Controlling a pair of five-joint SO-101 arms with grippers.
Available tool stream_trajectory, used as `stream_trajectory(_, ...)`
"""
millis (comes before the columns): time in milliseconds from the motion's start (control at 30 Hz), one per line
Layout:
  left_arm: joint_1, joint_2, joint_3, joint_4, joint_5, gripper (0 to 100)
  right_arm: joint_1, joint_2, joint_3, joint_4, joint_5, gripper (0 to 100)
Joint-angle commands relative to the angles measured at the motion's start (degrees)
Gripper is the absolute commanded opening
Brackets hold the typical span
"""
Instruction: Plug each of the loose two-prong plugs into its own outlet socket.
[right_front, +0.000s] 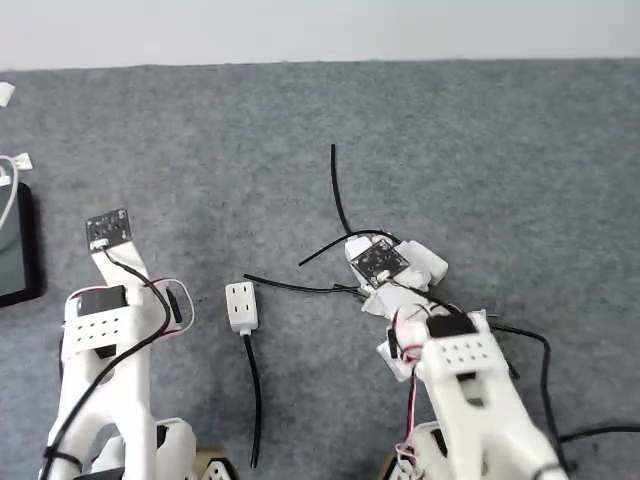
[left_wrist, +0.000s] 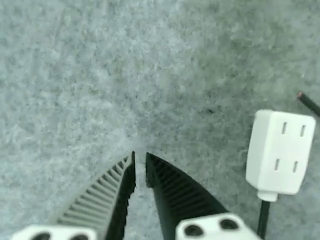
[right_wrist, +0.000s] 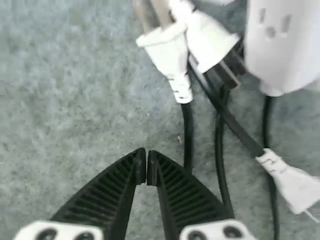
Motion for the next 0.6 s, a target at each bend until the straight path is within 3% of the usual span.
stream_trajectory(0, -0.3, -1.3, 0.0, -2.8, -0.4, 3, 0.6, 8.8, -7.2, 0.9, 0.0, 0.9)
stream_trajectory(167, -0.3, -1.3, 2.2, -7.4, -0.8, 3, 4.3, 10.9, -9.3, 5.2, 4.7, 0.9)
stream_trajectory(367, -0.1, -1.4, 2.6, -8.0, -0.5, 4, 5.0, -2.4, -3.9, 9.1, 6.9, 1.2)
stream_trajectory(567, -0.2, -1.3, 3.1, -8.5, -0.4, 21, 10.8, -5.4, -2.4, 10.1, 9.2, 13.8)
